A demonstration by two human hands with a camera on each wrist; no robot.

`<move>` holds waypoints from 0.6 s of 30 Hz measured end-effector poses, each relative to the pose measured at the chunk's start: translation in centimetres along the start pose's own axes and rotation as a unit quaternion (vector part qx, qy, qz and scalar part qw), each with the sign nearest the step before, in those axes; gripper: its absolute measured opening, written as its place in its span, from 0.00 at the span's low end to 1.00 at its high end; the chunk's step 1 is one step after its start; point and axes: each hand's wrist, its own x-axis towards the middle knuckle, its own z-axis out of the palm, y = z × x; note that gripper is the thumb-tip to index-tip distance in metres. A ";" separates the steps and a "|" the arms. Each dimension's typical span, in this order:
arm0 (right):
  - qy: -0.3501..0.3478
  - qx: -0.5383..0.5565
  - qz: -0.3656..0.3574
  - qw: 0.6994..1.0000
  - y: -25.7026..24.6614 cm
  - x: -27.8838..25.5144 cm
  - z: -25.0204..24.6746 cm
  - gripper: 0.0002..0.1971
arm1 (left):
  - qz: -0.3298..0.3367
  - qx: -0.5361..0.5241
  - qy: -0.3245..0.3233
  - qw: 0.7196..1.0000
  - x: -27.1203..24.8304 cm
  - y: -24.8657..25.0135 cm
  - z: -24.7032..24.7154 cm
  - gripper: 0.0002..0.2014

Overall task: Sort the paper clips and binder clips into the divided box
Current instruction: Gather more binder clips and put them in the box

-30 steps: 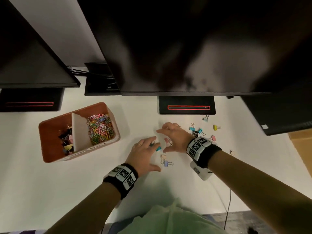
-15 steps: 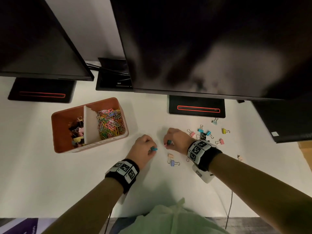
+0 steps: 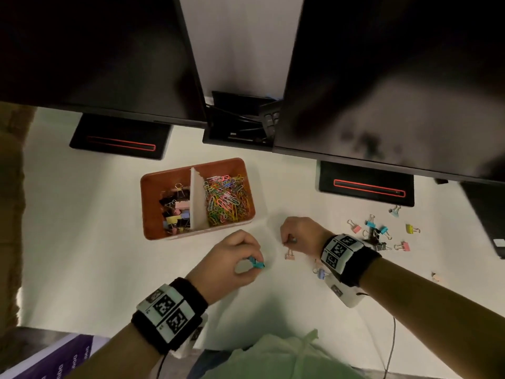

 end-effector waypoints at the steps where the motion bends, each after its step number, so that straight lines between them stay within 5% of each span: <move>1: -0.004 -0.002 0.004 1.000 -0.4 0.2 -0.2 0.04 | -0.001 -0.002 0.005 1.000 -0.6 0.0 -1.1 0.08; 9: 0.070 0.051 -0.131 0.988 -9.0 1.4 -5.0 0.02 | -0.051 0.053 0.207 0.976 -3.4 -2.8 -11.7 0.10; 12: 0.118 0.064 -0.189 0.973 -13.7 3.5 -6.1 0.02 | -0.093 0.061 0.234 0.966 -3.3 -4.3 -13.7 0.10; 18: 0.122 0.030 -0.152 0.980 -20.1 8.7 -5.3 0.12 | -0.134 0.060 0.274 0.950 -3.1 -6.0 -13.8 0.12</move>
